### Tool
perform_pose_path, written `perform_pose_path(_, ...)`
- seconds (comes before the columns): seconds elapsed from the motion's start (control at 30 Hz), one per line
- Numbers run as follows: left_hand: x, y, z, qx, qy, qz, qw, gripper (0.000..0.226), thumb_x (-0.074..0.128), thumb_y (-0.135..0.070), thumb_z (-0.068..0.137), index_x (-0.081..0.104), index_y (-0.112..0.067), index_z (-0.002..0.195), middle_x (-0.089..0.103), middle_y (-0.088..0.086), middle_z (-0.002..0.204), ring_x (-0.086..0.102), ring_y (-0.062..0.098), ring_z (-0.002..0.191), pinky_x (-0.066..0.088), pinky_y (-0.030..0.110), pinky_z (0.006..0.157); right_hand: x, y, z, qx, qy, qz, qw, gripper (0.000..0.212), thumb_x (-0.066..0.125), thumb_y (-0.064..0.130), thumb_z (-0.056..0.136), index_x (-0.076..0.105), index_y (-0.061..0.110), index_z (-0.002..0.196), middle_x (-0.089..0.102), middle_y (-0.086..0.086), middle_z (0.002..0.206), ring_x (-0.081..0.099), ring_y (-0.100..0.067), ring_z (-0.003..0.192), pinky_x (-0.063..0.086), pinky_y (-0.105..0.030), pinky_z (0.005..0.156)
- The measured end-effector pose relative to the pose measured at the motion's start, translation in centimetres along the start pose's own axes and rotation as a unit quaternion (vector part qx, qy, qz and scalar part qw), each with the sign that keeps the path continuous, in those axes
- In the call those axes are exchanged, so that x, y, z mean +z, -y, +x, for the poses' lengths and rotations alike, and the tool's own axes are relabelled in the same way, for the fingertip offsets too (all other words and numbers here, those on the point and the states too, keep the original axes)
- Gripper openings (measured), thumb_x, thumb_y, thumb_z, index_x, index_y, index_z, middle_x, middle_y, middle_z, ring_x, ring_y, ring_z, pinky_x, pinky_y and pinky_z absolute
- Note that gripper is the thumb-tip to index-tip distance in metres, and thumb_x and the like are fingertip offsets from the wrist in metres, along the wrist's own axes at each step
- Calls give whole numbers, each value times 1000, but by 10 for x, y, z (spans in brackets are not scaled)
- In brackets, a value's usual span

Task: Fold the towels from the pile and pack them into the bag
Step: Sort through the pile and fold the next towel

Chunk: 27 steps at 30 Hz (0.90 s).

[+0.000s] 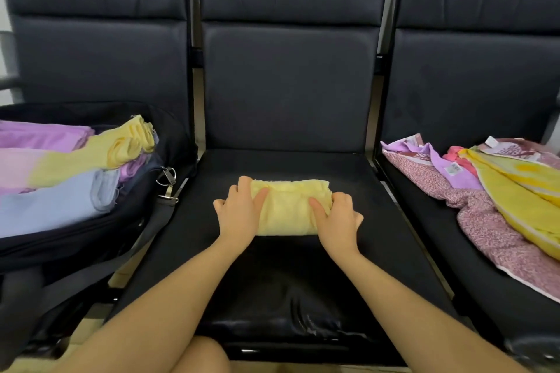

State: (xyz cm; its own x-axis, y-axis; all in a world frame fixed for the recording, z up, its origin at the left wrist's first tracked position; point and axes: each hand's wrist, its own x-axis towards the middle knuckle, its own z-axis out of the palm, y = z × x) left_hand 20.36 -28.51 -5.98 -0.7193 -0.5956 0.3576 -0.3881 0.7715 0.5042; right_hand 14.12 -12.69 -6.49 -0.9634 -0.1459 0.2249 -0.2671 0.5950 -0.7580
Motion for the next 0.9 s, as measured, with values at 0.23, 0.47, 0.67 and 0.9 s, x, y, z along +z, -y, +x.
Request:
perform_pose_path(0.23, -72, -7, -8, 15, -86, -29, 996, 34, 45, -41, 97, 48, -11, 114, 59, 5, 105, 55, 24, 99, 30, 36, 90, -42, 66, -29, -55, 26, 127, 990, 24, 56, 38, 94, 42, 21, 103, 48, 13, 77, 33, 0, 76, 34, -34, 94)
perform_pose_path(0.47, -143, 6, -20, 1, -172, -74, 982, 35, 52, -42, 94, 49, -11, 111, 62, 6, 100, 59, 25, 92, 41, 41, 92, -52, 124, -54, -100, 21, 171, 980, 29, 59, 39, 92, 45, 19, 108, 51, 14, 77, 39, -2, 81, 22, -26, 86)
perform_pose_path(0.67, -195, 51, -19, -43, -211, -51, 975, 34, 50, -41, 95, 48, -12, 112, 63, 5, 102, 57, 28, 96, 26, 34, 81, -24, 180, -67, -141, 56, 197, 969, 32, 62, 35, 89, 45, 18, 109, 53, 12, 81, 45, -10, 92, 20, -25, 88)
perform_pose_path(0.9, -229, 142, 14, -72, -213, -16, 974, 35, 50, -42, 95, 50, -10, 111, 63, 8, 104, 56, 30, 99, 30, 38, 85, 53, 241, -66, -176, 109, 181, 962, 29, 62, 34, 90, 44, 19, 107, 52, 14, 78, 48, -14, 94, 14, -22, 74)
